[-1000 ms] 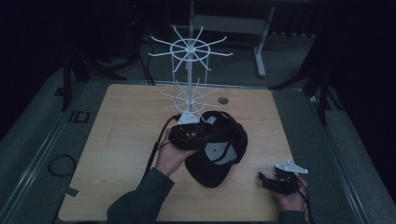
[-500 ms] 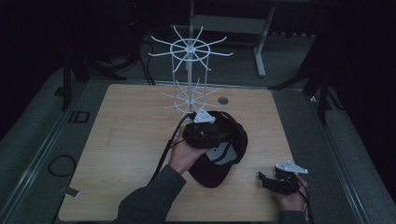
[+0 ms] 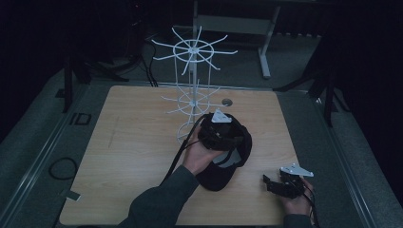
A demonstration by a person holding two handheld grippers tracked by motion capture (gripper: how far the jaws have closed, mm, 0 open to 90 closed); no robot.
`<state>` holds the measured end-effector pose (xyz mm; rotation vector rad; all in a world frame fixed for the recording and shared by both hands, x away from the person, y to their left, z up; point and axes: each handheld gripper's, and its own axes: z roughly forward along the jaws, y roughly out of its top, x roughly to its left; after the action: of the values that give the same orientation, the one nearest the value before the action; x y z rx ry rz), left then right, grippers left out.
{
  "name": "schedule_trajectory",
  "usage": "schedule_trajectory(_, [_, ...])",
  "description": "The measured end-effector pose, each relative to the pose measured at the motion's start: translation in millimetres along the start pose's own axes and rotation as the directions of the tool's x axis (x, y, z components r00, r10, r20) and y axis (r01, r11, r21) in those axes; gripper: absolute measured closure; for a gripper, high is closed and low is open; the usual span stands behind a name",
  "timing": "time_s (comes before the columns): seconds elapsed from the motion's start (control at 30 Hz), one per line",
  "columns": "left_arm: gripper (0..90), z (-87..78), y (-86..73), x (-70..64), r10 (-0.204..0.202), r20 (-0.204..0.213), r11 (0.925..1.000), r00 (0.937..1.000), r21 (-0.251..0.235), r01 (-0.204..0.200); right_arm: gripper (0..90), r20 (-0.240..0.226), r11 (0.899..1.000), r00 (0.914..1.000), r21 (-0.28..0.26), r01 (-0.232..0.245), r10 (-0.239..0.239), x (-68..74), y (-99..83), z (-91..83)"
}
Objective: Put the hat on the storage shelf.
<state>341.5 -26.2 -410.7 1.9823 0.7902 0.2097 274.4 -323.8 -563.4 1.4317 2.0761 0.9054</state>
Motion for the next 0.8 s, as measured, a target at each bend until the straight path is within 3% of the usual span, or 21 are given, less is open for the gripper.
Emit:
schedule_trajectory(0.23, [39.1,8.0,2.9,-6.7,-0.004,0.01,0.9999,0.9999,0.009,0.004,23.1,0.0,1.0,1.0,0.0,0.0,0.0,0.0,0.0,0.0])
schedule_trajectory(0.47, [32.7,19.2,6.5,-12.0,-0.012,-0.014,0.9993,0.9998,0.035,0.013,23.1,0.0,1.0,1.0,0.0,0.0,0.0,-0.1,0.0,0.0])
schedule_trajectory(0.63, [31.3,28.2,7.4,-11.6,-0.045,-0.006,0.998,0.999,0.044,0.045,23.2,0.0,1.0,1.0,0.0,0.0,0.0,-0.1,0.0,0.0])
schedule_trajectory(0.73, [30.8,35.1,9.7,-7.5,-0.093,0.011,0.9948,0.9956,0.043,0.092,23.1,0.0,1.0,1.0,0.0,0.0,0.0,-0.1,0.0,0.1])
schedule_trajectory(0.8, [31.4,38.3,12.2,-7.8,-0.104,0.01,0.9939,0.9946,0.039,0.103,23.1,0.0,1.0,1.0,0.001,0.0,0.0,0.0,0.1,0.0])
